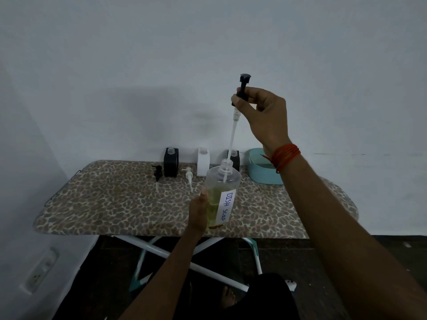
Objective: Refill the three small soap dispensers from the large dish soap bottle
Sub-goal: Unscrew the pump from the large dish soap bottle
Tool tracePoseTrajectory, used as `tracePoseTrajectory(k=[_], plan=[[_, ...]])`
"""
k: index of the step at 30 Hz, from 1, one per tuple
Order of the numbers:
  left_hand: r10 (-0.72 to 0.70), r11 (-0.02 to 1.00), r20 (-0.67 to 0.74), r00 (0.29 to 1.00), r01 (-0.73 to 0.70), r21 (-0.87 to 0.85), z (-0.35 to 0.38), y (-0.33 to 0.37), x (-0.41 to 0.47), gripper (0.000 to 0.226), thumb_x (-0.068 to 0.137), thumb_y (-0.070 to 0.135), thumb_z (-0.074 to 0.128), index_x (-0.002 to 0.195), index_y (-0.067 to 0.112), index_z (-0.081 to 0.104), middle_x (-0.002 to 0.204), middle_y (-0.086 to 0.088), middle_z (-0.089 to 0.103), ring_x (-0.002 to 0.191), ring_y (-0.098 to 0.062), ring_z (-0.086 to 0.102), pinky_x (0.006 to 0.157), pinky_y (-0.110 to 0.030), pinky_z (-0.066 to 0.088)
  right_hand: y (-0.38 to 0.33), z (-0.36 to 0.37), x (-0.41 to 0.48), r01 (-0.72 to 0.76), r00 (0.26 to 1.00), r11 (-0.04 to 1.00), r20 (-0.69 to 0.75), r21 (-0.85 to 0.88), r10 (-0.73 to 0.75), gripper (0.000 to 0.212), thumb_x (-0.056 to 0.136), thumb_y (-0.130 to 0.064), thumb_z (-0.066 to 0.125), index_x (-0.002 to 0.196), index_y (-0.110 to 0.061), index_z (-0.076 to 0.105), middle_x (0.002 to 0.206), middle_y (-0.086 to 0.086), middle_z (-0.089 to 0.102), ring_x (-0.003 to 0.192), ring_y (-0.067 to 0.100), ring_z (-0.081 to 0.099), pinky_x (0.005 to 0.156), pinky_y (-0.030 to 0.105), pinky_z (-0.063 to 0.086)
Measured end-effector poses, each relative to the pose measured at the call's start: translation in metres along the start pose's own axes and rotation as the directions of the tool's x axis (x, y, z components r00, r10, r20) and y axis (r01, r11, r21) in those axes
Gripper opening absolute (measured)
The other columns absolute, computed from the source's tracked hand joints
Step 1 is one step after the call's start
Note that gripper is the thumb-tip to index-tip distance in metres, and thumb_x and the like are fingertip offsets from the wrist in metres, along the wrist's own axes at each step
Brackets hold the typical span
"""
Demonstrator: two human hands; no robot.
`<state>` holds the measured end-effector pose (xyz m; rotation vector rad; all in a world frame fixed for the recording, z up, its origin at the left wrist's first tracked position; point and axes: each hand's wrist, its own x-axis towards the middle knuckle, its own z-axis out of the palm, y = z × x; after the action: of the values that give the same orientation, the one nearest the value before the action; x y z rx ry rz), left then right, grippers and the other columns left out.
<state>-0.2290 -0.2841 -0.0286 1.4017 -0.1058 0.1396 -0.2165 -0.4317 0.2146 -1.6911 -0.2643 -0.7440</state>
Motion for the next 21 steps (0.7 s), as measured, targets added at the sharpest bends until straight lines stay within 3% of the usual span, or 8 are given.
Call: tracePoseTrajectory(k=[2, 4, 7, 9, 12, 16, 19, 21], plan=[[-0.011, 1.000, -0.012, 1.000, 0.011, 0.014, -0.003, -0.006, 0.001, 0.057, 0.089, 0.068, 0.040, 0.092, 0.020, 0.071, 0.079, 0.011, 0.078, 0.074, -0.005, 0.075, 0.067, -0.032, 0.058, 0.003, 0.001, -0.004, -0.002, 1.000, 1.000, -0.010, 0.003, 0.002, 0.024, 0.084, -0.028, 0.077, 0.105, -0.017, 0.076, 0.097, -0.007, 0.076, 0.099, 0.010, 0.070, 0.097, 0.043, 0.052], [-0.039, 0.999, -0.023, 0.999, 0.040, 0.032, -0.005, -0.010, 0.003, 0.047, 0.091, 0.053, 0.036, 0.088, 0.020, 0.070, 0.077, 0.009, 0.078, 0.073, -0.007, 0.074, 0.071, -0.034, 0.059, 0.005, 0.002, -0.006, -0.011, 1.000, 1.000, -0.009, 0.021, 0.011, 0.023, 0.084, -0.027, 0.077, 0.105, -0.017, 0.076, 0.098, -0.005, 0.076, 0.100, 0.011, 0.070, 0.098, 0.043, 0.051], [-0.054, 0.997, -0.036, 0.998, 0.056, 0.047, -0.007, -0.013, 0.003, 0.044, 0.090, 0.052, 0.035, 0.079, 0.019, 0.062, 0.079, -0.007, 0.071, 0.072, -0.020, 0.069, 0.069, -0.036, 0.055, 0.005, 0.002, -0.008, -0.025, 1.000, 0.998, 0.008, 0.066, 0.025, 0.021, 0.084, -0.024, 0.077, 0.104, -0.018, 0.076, 0.098, -0.004, 0.077, 0.101, 0.014, 0.070, 0.099, 0.043, 0.051], [-0.041, 0.998, -0.045, 0.998, 0.044, 0.046, -0.008, -0.014, 0.003, 0.042, 0.089, 0.051, 0.035, 0.078, 0.019, 0.060, 0.080, -0.010, 0.067, 0.071, -0.020, 0.066, 0.067, -0.034, 0.054, 0.003, 0.003, -0.009, -0.016, 1.000, 0.998, 0.021, 0.068, 0.015, 0.022, 0.085, -0.024, 0.077, 0.106, -0.017, 0.076, 0.098, -0.006, 0.077, 0.100, 0.009, 0.070, 0.093, 0.034, 0.052], [-0.036, 0.999, -0.039, 0.999, 0.037, 0.025, -0.007, -0.015, 0.003, 0.043, 0.090, 0.049, 0.035, 0.079, 0.016, 0.061, 0.077, -0.008, 0.068, 0.072, -0.020, 0.068, 0.069, -0.036, 0.055, 0.001, 0.005, -0.011, 0.030, 0.999, 0.999, 0.029, 0.034, -0.031, 0.024, 0.086, -0.025, 0.076, 0.108, -0.016, 0.076, 0.098, -0.009, 0.076, 0.083, -0.004, 0.064, 0.079, 0.018, 0.044], [-0.032, 0.999, -0.025, 0.999, 0.033, 0.022, -0.005, -0.016, 0.003, 0.051, 0.089, 0.050, 0.035, 0.084, 0.008, 0.061, 0.081, -0.015, 0.065, 0.072, -0.024, 0.064, 0.067, -0.033, 0.053, -0.001, 0.004, -0.010, 0.049, 0.999, 0.998, 0.008, 0.037, -0.049, 0.024, 0.086, -0.025, 0.076, 0.108, -0.015, 0.076, 0.097, -0.008, 0.076, 0.065, -0.009, 0.055, 0.071, 0.009, 0.038], [-0.024, 1.000, -0.022, 0.999, 0.024, 0.018, -0.003, -0.015, 0.002, 0.056, 0.088, 0.054, 0.035, 0.085, 0.005, 0.062, 0.078, -0.015, 0.063, 0.066, -0.023, 0.062, 0.062, -0.030, 0.051, -0.003, 0.002, -0.011, 0.059, 0.998, 0.998, 0.016, 0.016, -0.059, 0.025, 0.086, -0.025, 0.076, 0.109, -0.014, 0.075, 0.098, -0.007, 0.076, 0.068, -0.009, 0.057, 0.072, 0.010, 0.041], [-0.002, 1.000, -0.026, 1.000, 0.003, 0.017, -0.002, -0.016, 0.001, 0.055, 0.090, 0.051, 0.035, 0.084, 0.003, 0.061, 0.075, -0.015, 0.062, 0.061, -0.018, 0.061, 0.058, -0.028, 0.049, -0.003, 0.000, -0.012, 0.020, 0.999, 0.998, 0.043, 0.056, -0.022, 0.024, 0.085, -0.023, 0.076, 0.108, -0.014, 0.075, 0.099, -0.006, 0.076, 0.086, -0.001, 0.067, 0.083, 0.023, 0.050]])
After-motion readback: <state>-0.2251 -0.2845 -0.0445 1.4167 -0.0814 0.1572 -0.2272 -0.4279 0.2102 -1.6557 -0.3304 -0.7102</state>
